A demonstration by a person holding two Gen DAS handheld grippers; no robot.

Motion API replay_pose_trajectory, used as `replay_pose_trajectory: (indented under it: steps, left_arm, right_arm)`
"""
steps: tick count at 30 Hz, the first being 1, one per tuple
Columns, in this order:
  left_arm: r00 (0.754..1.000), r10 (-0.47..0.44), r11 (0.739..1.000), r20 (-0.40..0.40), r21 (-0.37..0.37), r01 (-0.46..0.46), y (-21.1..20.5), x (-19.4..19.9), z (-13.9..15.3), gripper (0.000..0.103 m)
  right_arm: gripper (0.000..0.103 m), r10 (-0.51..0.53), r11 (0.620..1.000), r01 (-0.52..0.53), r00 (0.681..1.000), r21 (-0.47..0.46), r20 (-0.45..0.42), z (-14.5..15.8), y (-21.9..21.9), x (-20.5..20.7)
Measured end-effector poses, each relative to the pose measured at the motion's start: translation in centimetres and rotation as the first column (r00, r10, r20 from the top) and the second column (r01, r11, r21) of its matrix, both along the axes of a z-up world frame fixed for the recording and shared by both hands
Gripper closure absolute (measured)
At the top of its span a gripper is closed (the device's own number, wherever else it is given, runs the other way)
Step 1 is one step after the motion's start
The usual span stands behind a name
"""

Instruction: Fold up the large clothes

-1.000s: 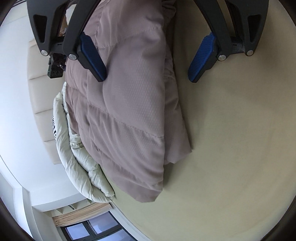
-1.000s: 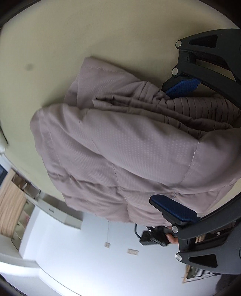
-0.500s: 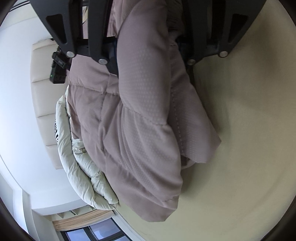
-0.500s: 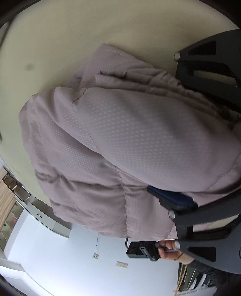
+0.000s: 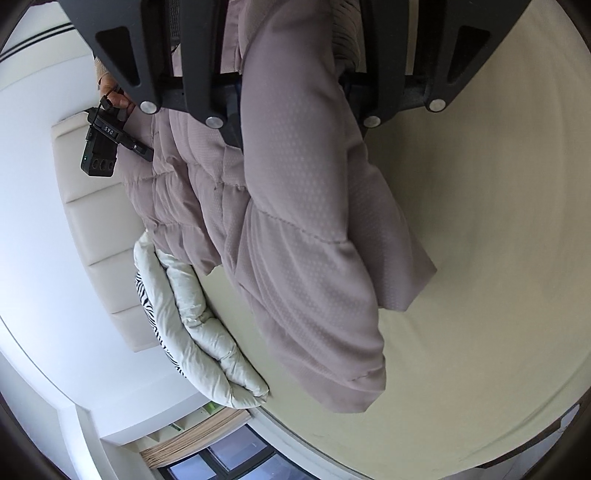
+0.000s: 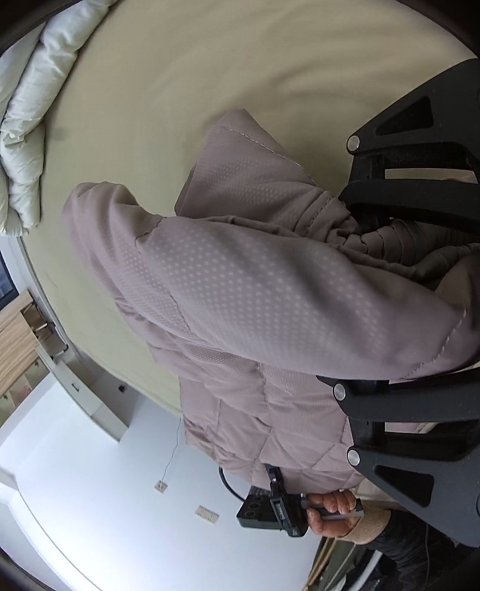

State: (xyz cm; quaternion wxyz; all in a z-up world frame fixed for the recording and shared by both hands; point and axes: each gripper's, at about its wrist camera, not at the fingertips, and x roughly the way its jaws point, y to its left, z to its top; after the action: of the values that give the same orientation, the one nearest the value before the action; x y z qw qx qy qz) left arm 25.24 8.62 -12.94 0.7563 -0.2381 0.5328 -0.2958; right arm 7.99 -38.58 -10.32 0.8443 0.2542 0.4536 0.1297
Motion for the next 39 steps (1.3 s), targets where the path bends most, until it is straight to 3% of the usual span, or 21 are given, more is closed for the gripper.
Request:
replay_pose_trajectory:
  steps: [6, 10, 13, 15, 17, 20, 23, 27, 29, 32, 35, 36, 37, 39]
  left_arm:
    - [1.0, 0.022, 1.0, 0.0, -0.003, -0.022, 3.1, -5.4, -1.3, 0.065]
    - [0.997, 0.039, 0.997, -0.068, 0.064, -0.035, 4.0, -5.6, -5.9, 0.061]
    - [0.993, 0.069, 0.997, -0.1, 0.047, -0.065, 4.6, -5.5, -8.8, 0.046]
    - [0.989, 0.094, 0.995, -0.116, 0.02, -0.093, 4.9, -5.4, -9.6, 0.043]
    - [0.987, 0.109, 0.994, -0.115, 0.018, -0.108, 5.0, -5.4, -9.9, 0.039]
    - [0.986, 0.13, 0.992, -0.109, 0.007, -0.13, 5.6, -5.9, -9.7, 0.036]
    - [0.984, 0.169, 0.984, -0.059, 0.059, -0.165, 7.1, -7.9, -8.1, 0.036]
    - [0.976, 0.204, 0.966, 0.08, 0.147, -0.214, 8.9, -10.8, -3.9, 0.027]
    - [0.958, 0.221, 0.942, 0.185, 0.215, -0.259, 9.4, -12.7, -1.1, 0.02]
    - [0.91, 0.215, 0.883, 0.356, 0.327, -0.336, 8.3, -15.5, 3.1, 0.011]
    - [0.832, 0.188, 0.824, 0.522, 0.378, -0.423, 6.4, -18.7, 7.1, 0.0]
    - [0.791, 0.171, 0.807, 0.588, 0.376, -0.454, 5.5, -20.4, 8.7, 0.0]
    - [0.766, 0.156, 0.798, 0.624, 0.378, -0.47, 4.4, -21.0, 9.7, 0.0]
    - [0.693, 0.113, 0.751, 0.712, 0.395, -0.529, 2.4, -23.4, 12.2, 0.0]
  right_arm:
    - [0.059, -0.02, 0.998, 0.02, 1.0, 0.055, -0.006, -1.8, 3.9, -5.3]
    - [0.058, -0.09, 0.99, 0.099, 0.992, 0.103, -0.092, -6.7, 3.8, -6.2]
    - [0.042, -0.126, 0.979, 0.141, 0.986, 0.144, -0.111, -10.1, 3.3, -6.8]
    - [0.03, -0.15, 0.975, 0.164, 0.984, 0.147, -0.099, -11.3, 3.4, -7.1]
    - [0.027, -0.167, 0.969, 0.182, 0.981, 0.166, -0.1, -11.8, 3.4, -7.1]
    - [0.026, -0.198, 0.961, 0.215, 0.974, 0.173, -0.11, -11.3, 3.3, -7.8]
    - [0.025, -0.272, 0.947, 0.286, 0.956, 0.148, -0.108, -9.6, 0.7, -10.8]
    - [0.025, -0.367, 0.93, 0.367, 0.93, 0.008, -0.033, -5.6, -0.9, -15.7]
    - [0.025, -0.406, 0.91, 0.406, 0.914, -0.085, 0.021, -3.0, -0.8, -17.9]
    - [0.025, -0.411, 0.856, 0.432, 0.902, -0.282, 0.134, 1.2, 1.6, -20.2]
    - [0.024, -0.382, 0.776, 0.487, 0.869, -0.4, 0.314, 6.4, 5.6, -21.7]
    - [0.021, -0.371, 0.756, 0.507, 0.853, -0.414, 0.367, 7.8, 6.5, -22.3]
    - [0.018, -0.357, 0.741, 0.524, 0.837, -0.42, 0.414, 9.6, 7.7, -22.7]
    - [0.01, -0.302, 0.728, 0.548, 0.796, -0.412, 0.525, 12.4, 10.1, -23.8]
